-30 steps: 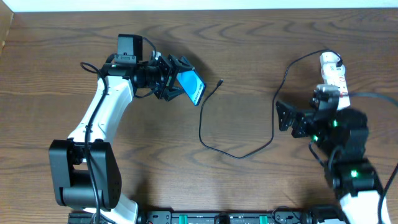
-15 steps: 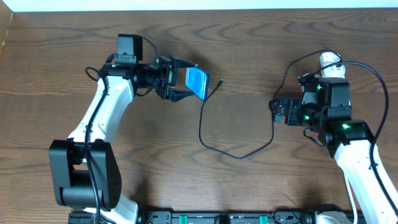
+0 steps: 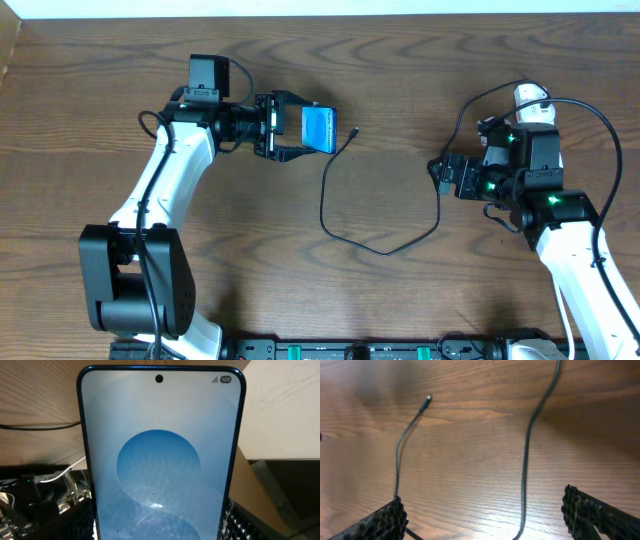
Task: Plug charger to phone and switch on socket
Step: 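Move the right gripper to the phone's right edge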
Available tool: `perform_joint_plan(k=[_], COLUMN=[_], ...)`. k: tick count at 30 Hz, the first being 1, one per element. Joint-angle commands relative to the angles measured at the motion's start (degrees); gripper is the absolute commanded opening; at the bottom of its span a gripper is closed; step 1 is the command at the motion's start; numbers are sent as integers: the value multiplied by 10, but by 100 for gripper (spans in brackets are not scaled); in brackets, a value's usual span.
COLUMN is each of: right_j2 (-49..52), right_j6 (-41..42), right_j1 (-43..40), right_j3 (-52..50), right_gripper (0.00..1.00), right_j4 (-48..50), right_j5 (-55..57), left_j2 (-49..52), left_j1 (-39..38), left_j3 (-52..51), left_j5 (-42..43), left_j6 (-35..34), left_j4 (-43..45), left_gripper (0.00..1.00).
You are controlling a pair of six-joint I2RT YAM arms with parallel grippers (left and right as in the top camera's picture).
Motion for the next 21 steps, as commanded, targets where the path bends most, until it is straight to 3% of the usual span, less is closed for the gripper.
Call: perform_joint_plan(k=[1,14,21], right_j2=[1,1,8], right_j6=[17,47,47], right_j1=[-3,-3,3], right_j3=[11,14,97], right_gripper=[95,88,86], right_j4=[10,53,5], right_j5=[-36,-112,-134], left_j2=[-19,-19,-19], left_j1=[3,2,2], left_j3=[6,6,5], left_j5=[27,24,1], left_j6=[-14,-14,1], left_j4=[3,3,3], left_gripper=[63,63,63])
